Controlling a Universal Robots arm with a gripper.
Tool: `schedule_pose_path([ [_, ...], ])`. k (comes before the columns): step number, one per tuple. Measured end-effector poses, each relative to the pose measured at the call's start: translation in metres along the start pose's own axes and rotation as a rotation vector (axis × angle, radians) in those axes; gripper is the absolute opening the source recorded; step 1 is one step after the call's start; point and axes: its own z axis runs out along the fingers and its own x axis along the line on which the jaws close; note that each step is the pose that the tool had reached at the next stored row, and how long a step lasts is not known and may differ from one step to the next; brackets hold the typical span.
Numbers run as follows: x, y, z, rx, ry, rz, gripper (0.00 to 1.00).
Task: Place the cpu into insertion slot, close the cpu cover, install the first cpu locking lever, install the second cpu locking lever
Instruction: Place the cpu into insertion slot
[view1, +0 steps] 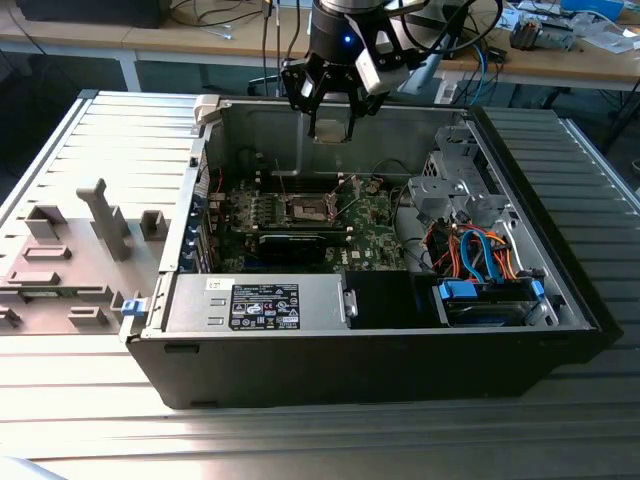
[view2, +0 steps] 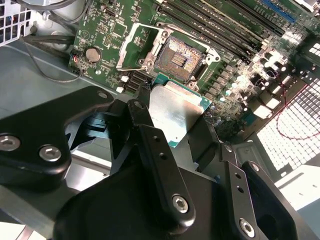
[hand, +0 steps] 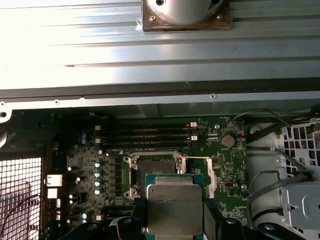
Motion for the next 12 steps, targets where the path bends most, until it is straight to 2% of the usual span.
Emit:
schedule_pose_path([
  [12, -0.0001, -0.0002, 0.0027, 0.0, 0.0, 0.0, 0.54],
])
